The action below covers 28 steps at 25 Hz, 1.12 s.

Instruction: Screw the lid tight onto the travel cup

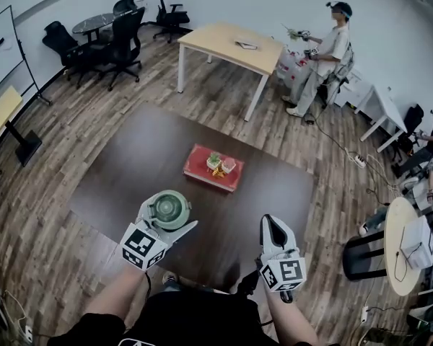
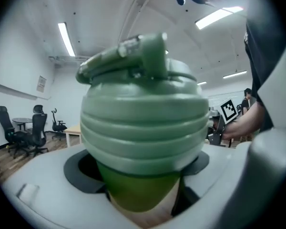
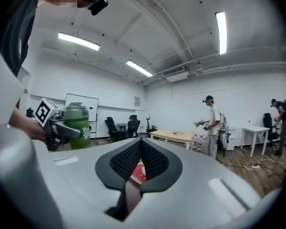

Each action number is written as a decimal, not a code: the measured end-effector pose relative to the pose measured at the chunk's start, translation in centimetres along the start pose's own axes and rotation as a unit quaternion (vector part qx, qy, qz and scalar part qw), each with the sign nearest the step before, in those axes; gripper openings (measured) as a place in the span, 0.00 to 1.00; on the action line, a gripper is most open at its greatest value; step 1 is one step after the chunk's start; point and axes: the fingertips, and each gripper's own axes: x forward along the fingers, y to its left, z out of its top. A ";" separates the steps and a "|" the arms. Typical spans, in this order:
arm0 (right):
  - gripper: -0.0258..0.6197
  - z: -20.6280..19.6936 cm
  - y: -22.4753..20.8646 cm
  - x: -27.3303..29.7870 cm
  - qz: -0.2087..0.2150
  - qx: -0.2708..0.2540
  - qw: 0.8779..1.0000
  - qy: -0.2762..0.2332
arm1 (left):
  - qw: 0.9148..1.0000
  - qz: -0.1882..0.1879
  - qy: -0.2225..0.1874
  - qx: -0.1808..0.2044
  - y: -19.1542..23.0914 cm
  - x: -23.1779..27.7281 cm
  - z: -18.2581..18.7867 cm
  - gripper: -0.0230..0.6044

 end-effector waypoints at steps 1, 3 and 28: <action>0.05 -0.6 -1.2 -0.5 -0.024 -0.001 1.000 0.004 | 1.000 0.017 -0.007 0.001 0.6 -0.6 -0.2 0.70; 0.05 -1.8 -3.6 -1.6 -0.066 0.001 0.998 0.013 | 0.999 0.049 -0.004 -0.004 1.8 -1.6 -1.1 0.70; 0.05 -4.5 -7.6 -5.0 -0.141 -0.007 0.989 0.032 | 0.992 0.114 0.046 -0.036 4.6 -4.3 -4.9 0.70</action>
